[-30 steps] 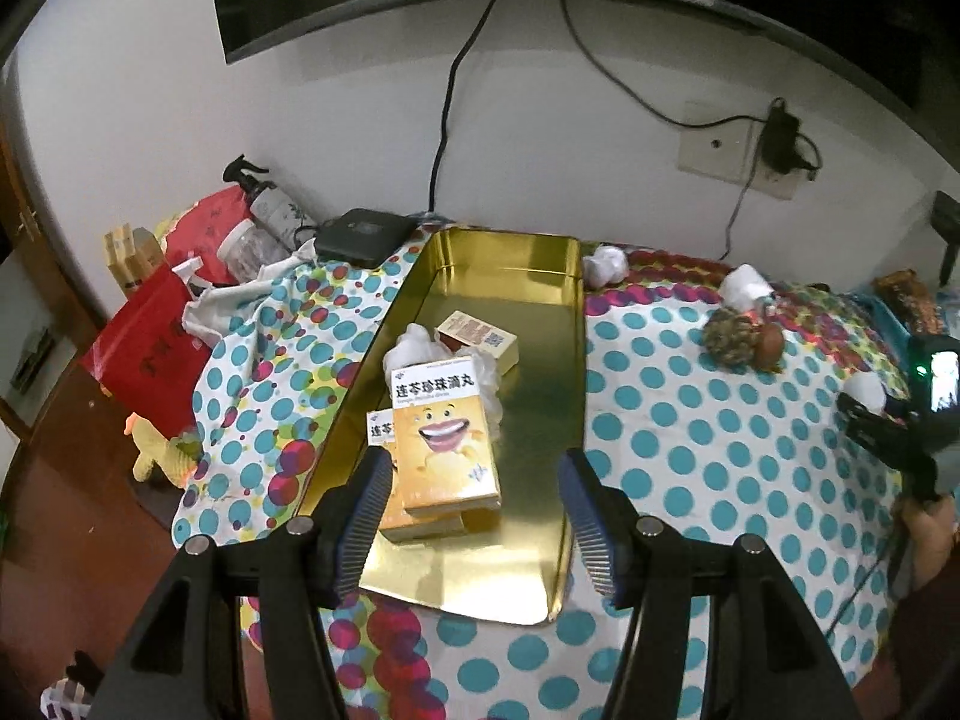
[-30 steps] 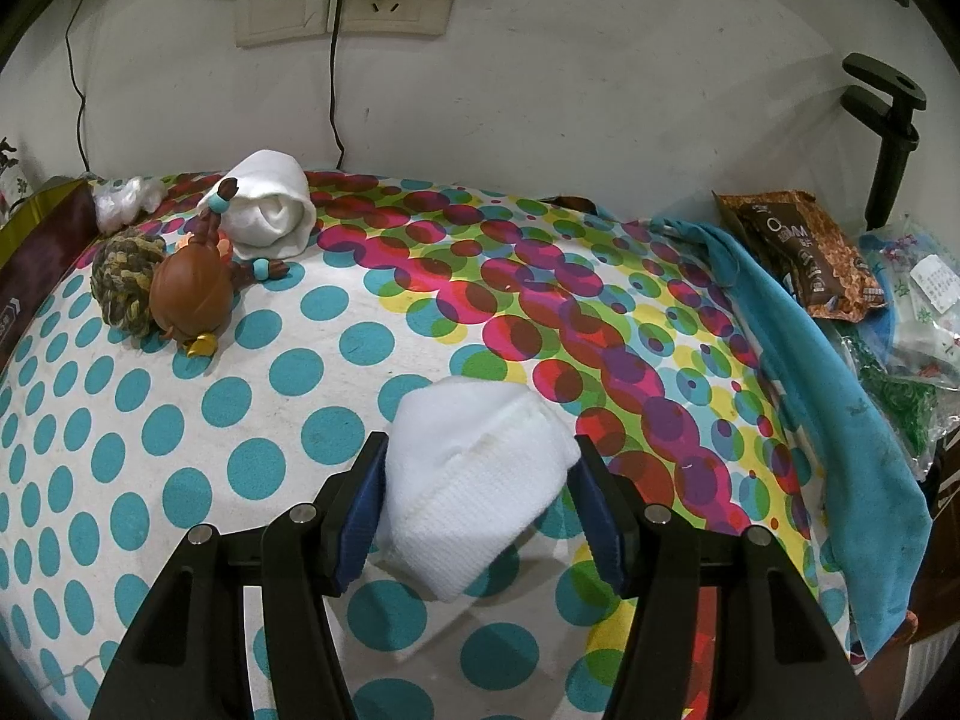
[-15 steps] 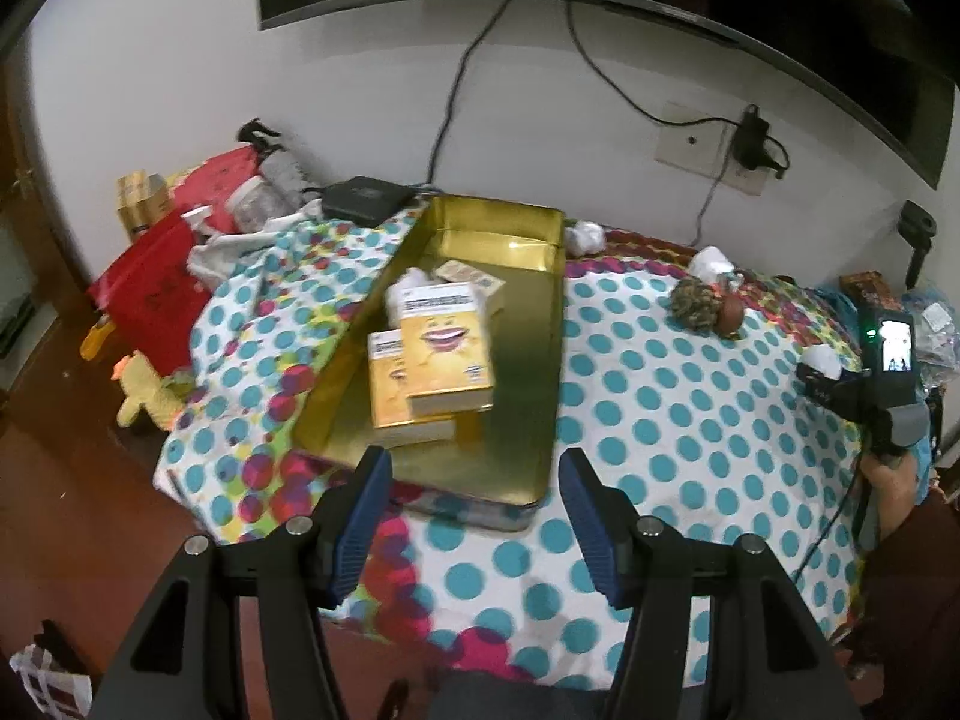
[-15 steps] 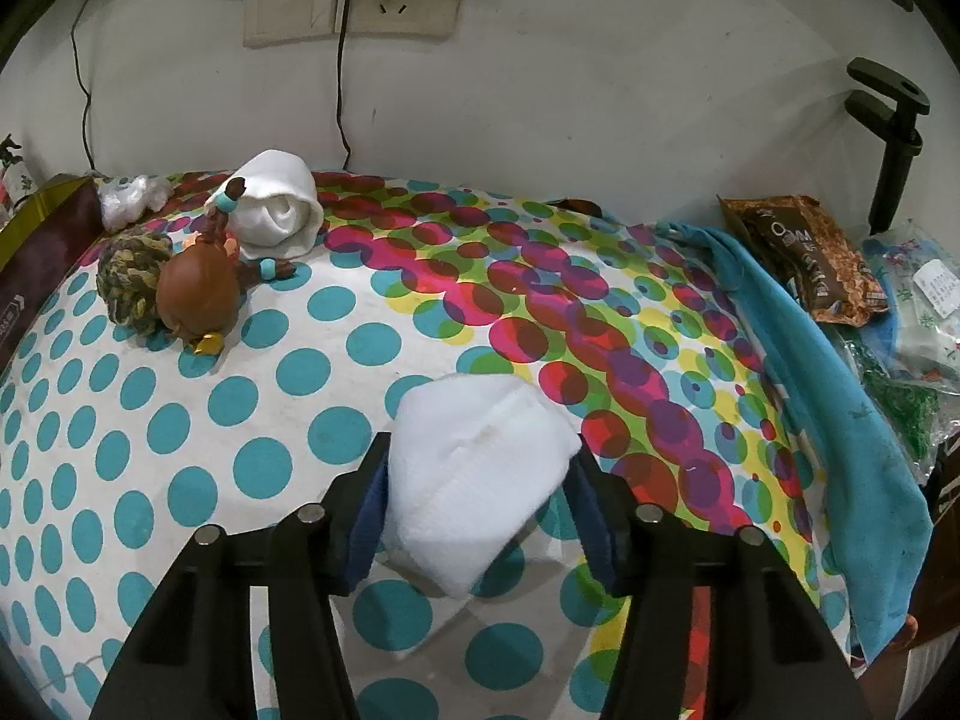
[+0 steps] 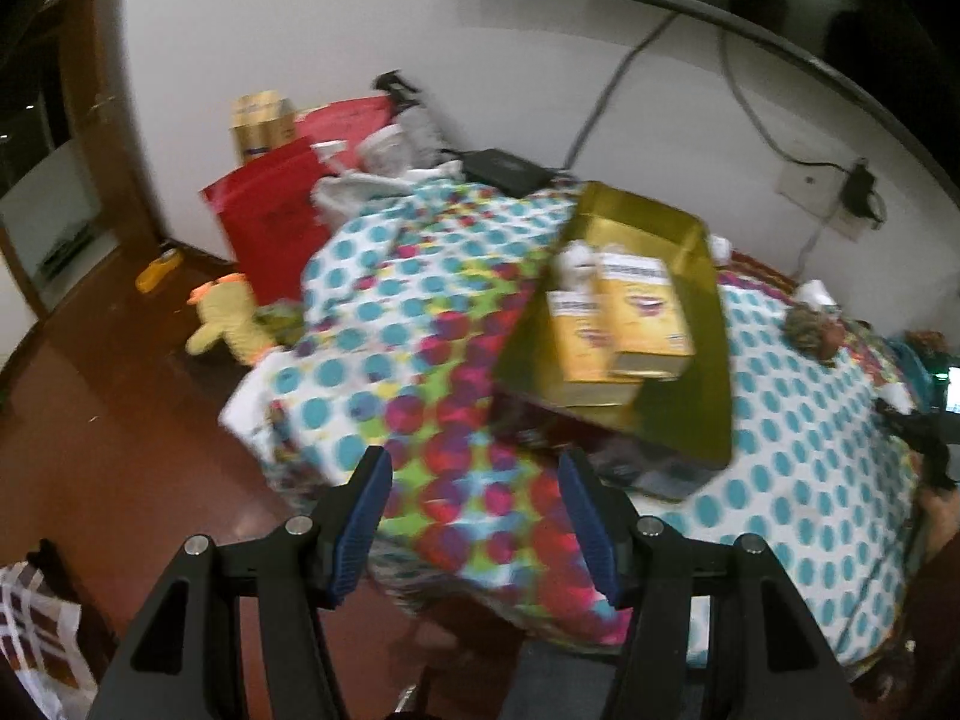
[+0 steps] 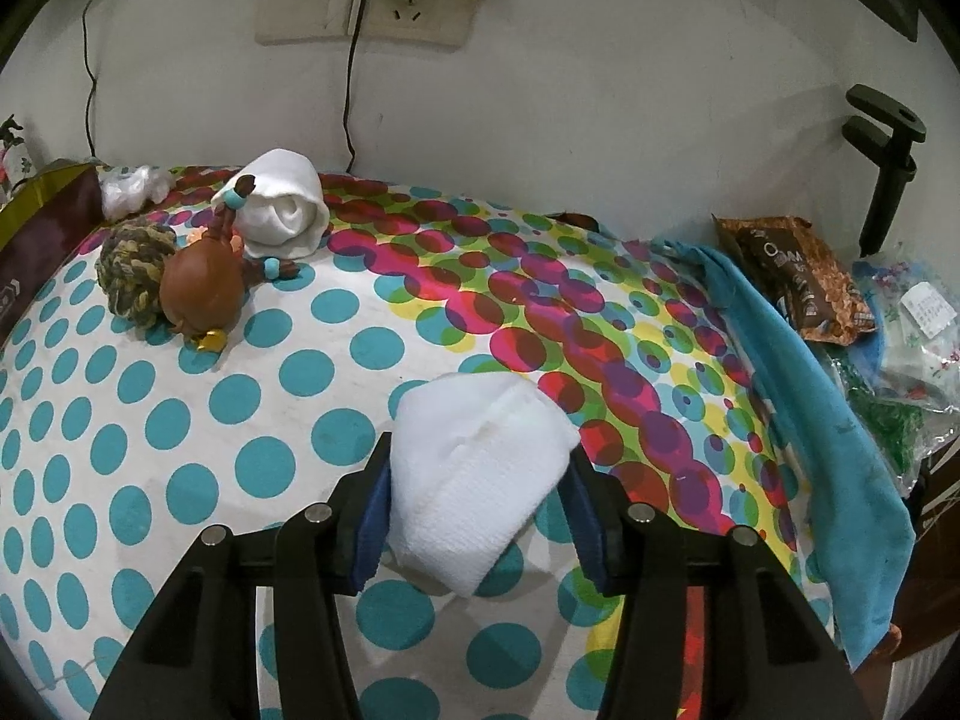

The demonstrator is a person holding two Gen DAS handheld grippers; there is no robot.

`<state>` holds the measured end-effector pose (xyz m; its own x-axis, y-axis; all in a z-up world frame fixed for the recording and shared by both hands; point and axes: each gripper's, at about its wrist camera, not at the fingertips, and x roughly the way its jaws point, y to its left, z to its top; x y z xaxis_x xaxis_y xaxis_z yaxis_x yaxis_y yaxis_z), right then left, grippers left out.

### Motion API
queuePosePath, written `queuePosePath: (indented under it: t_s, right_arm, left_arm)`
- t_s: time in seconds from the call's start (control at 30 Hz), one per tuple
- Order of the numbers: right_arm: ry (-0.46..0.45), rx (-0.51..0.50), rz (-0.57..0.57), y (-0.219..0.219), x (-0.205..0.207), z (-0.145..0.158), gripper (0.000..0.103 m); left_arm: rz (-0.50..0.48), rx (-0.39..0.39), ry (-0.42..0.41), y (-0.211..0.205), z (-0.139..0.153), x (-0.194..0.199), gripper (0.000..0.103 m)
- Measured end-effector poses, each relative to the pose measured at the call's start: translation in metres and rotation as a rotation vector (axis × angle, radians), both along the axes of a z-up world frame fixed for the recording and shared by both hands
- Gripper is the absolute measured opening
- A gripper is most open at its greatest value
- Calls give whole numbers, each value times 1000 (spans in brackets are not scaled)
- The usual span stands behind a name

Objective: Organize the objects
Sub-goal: 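Carry the white cloth into the gold tray and open the right tool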

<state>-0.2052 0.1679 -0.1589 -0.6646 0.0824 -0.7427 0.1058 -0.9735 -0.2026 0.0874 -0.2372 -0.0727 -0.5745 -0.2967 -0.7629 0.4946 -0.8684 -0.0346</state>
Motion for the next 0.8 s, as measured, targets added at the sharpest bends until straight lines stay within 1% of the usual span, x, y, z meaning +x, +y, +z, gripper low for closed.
queuePosePath:
  t_s: [0.1, 0.2, 0.27, 0.33, 0.43, 0.53, 0.67, 0.8]
  right_arm:
    - [11, -3, 2, 1, 1, 0, 48]
    - [-24, -31, -7, 1, 4, 1, 48]
    - [-21, -47, -5, 3, 7, 6, 48]
    - [-19, -89, 4, 2, 11, 15, 48]
    - [-4, -130, 52, -10, 18, 36, 48]
    - [9, -165, 139, -46, 25, 59, 48]
    - [12, -253, 284, -113, 43, 87, 48]
    - [-11, -306, 408, -184, 55, 102, 48]
  left_arm:
    - [28, -45, -7, -11, -4, 11, 60]
    - [52, -62, -15, -21, -11, 20, 60]
    - [72, -49, -18, -27, -18, 23, 60]
    - [80, -24, -17, -32, -23, 25, 60]
    - [84, 12, -21, -36, -30, 27, 60]
    - [90, 4, -17, -39, -32, 30, 60]
    - [113, 6, -20, -48, -33, 34, 60]
    - [143, 16, -19, -60, -37, 42, 60]
